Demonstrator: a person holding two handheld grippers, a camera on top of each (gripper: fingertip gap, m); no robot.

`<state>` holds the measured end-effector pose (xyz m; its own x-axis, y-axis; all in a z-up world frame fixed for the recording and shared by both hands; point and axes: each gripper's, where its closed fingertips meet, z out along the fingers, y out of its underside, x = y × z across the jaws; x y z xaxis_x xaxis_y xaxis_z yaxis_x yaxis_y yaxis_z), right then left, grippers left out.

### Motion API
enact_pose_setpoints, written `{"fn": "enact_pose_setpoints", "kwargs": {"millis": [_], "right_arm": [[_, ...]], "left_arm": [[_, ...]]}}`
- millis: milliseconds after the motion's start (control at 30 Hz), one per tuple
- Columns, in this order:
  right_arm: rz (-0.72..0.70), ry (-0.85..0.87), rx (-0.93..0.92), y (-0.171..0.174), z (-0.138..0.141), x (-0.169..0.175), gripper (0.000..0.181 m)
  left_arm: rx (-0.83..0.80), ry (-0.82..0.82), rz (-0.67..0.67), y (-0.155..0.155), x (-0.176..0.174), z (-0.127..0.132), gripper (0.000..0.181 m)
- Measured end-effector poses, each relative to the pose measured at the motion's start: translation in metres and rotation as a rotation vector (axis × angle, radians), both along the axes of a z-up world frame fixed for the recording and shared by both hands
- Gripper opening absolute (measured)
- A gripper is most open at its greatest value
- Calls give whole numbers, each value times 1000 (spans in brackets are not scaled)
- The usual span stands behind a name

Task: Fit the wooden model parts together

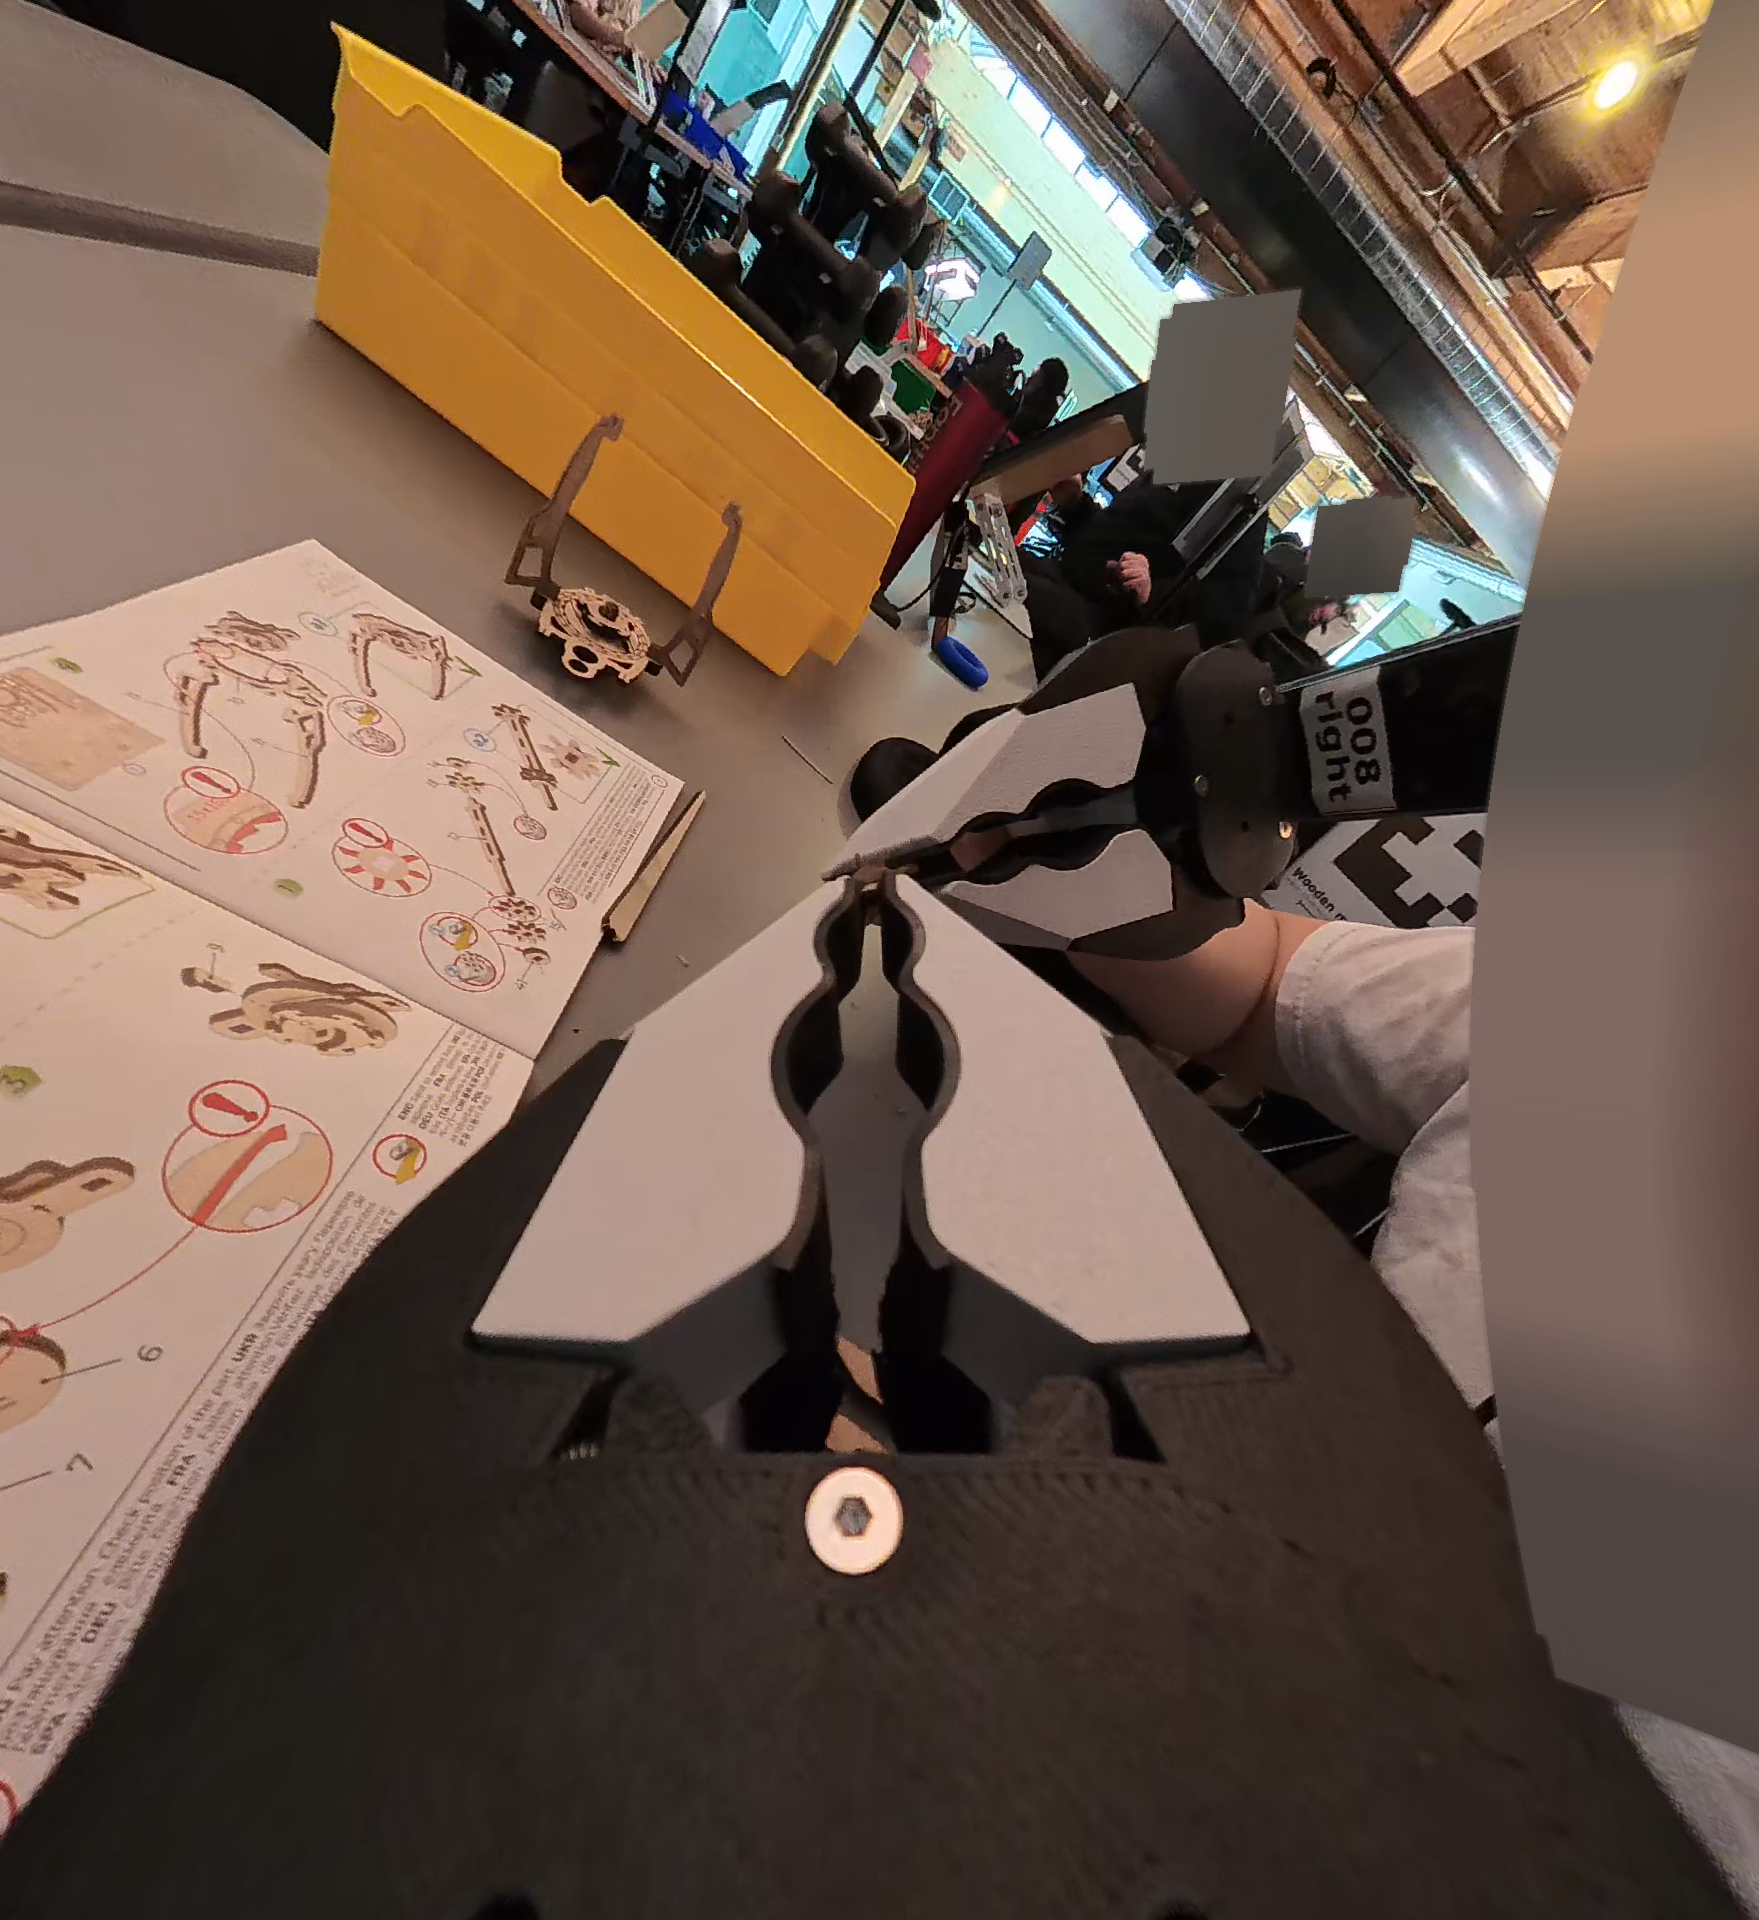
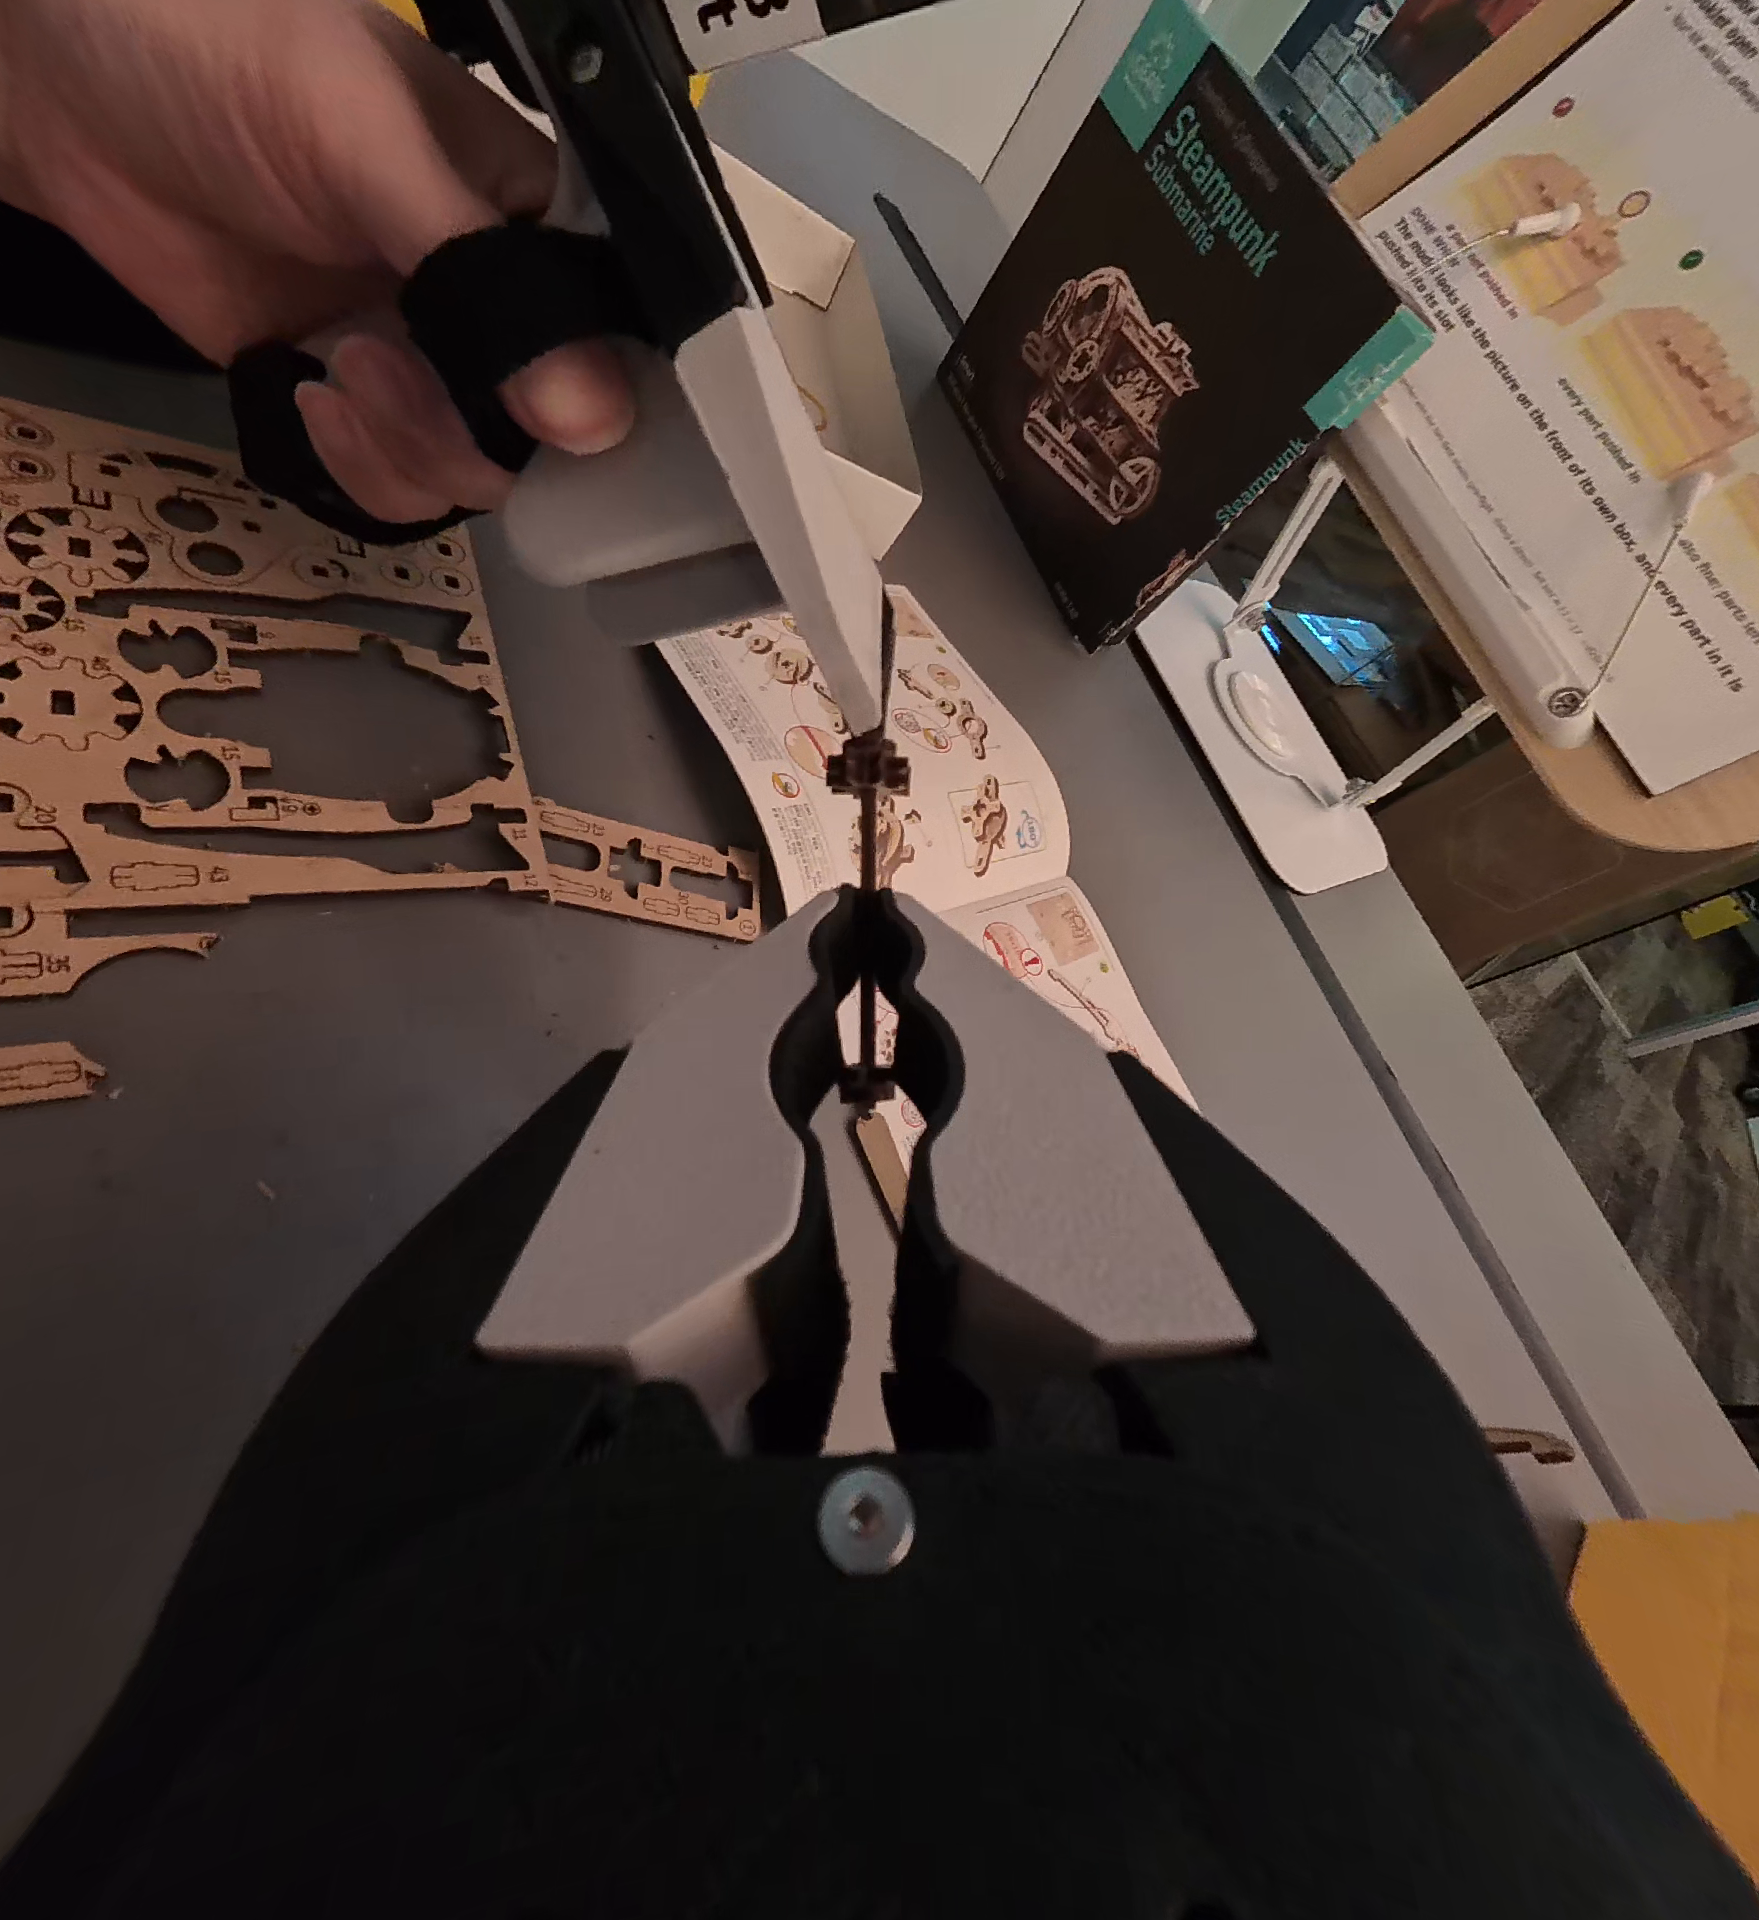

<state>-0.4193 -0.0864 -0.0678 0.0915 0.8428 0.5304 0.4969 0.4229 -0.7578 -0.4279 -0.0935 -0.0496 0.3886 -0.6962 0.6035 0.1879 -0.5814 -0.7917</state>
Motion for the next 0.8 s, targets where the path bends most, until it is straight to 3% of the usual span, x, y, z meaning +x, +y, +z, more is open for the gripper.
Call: {"fn": "enact_pose_setpoints", "kwargs": {"millis": [233, 333, 433, 500, 600, 800], "right_arm": [[0, 11, 13, 0, 2, 0, 0], [37, 101, -27, 1, 13, -1, 0], [158, 240, -157, -7, 28, 1, 0], [193, 313, -235, -5, 35, 3, 0], [318, 422, -316, -19, 50, 4, 0], [377, 381, -258, -33, 42, -3, 0]], "left_arm": [[13, -10, 11, 0, 0, 3, 1], [100, -50, -7, 0, -1, 20, 1], [206, -44, 9, -1, -1, 31, 26], [273, -14, -2, -5, 1, 32, 33], [328, 8, -57, -14, 11, 33, 35], [447, 30, -75, -28, 21, 42, 17]]}}
